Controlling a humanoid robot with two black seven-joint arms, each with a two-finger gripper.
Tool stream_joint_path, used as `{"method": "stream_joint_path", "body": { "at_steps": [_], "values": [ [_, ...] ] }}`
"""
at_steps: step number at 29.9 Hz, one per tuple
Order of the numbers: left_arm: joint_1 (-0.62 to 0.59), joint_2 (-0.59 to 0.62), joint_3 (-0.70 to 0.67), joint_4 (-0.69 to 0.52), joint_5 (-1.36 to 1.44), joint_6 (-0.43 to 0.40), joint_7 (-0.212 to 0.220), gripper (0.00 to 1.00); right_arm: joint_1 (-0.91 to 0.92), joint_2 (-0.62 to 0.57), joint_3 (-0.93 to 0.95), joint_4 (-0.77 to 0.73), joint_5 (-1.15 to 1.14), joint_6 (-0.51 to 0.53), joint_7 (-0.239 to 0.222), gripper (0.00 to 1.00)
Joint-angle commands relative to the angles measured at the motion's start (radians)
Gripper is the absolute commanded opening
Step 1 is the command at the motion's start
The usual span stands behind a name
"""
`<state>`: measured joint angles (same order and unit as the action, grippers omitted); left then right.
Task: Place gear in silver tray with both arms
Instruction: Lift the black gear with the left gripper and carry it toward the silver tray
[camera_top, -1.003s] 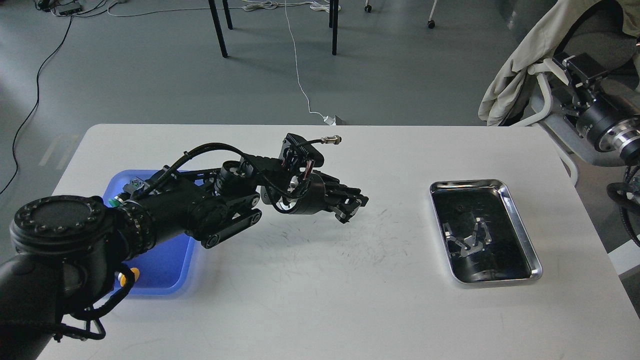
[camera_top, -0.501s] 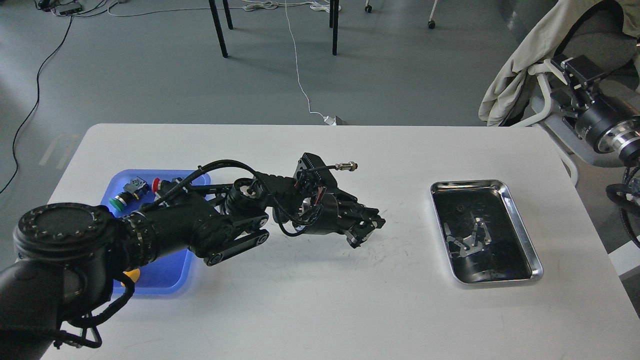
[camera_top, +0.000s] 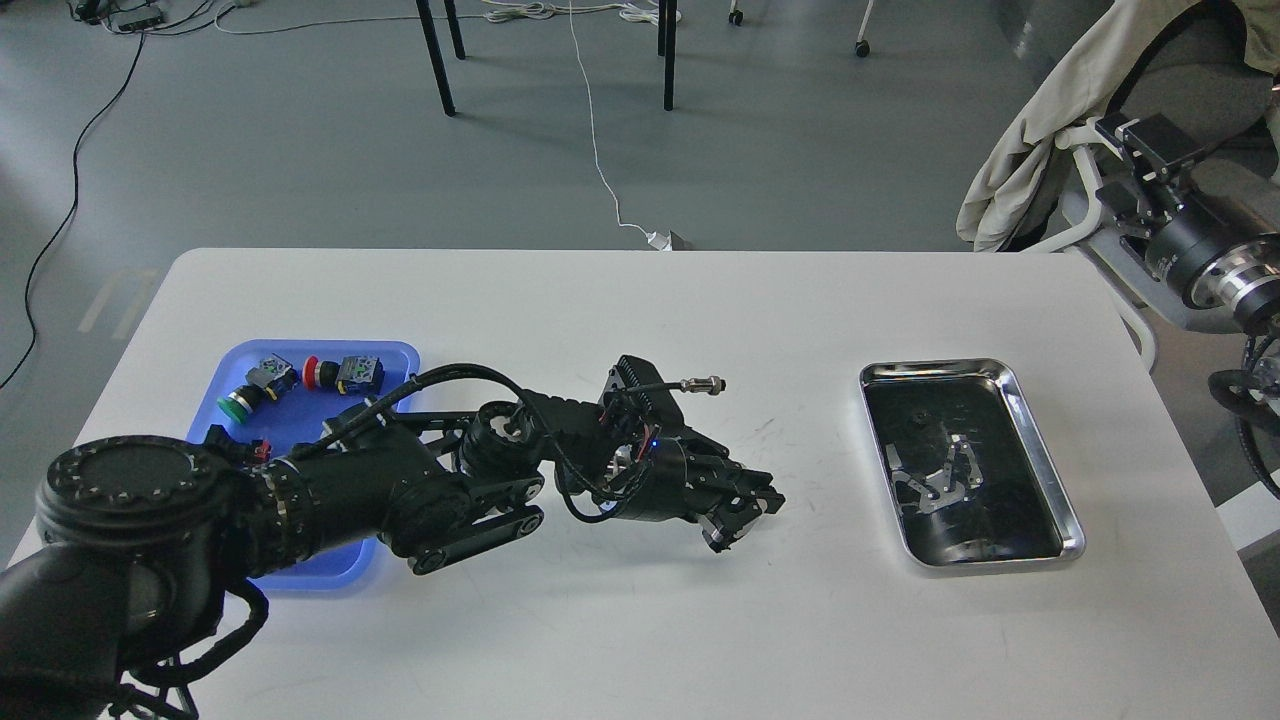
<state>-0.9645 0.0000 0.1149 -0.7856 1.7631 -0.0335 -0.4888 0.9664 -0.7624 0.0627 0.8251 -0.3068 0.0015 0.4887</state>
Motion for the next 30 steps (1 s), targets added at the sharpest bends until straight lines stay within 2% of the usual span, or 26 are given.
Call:
{"method": "stream_joint_path", "body": {
  "at_steps": [1,19,23,30],
  "values": [
    [0.010,0.000,0.000,-0.004,-0.002,0.001,0.000,0.12,0.000,-0.002,-0.001,0.000,0.000,-0.001,0.000,0.88],
    [0.046,0.000,-0.001,-0.009,-0.086,0.003,0.000,0.23,0.000,-0.002,-0.007,0.000,-0.008,-0.001,0.000,0.88],
    [0.046,0.000,0.000,-0.009,-0.120,0.001,0.000,0.37,0.002,-0.005,-0.008,0.000,-0.009,0.000,0.000,0.89],
    [0.041,0.000,0.000,-0.009,-0.151,0.001,0.000,0.39,0.000,-0.006,-0.008,0.002,-0.009,0.000,0.000,0.89]
  ]
}}
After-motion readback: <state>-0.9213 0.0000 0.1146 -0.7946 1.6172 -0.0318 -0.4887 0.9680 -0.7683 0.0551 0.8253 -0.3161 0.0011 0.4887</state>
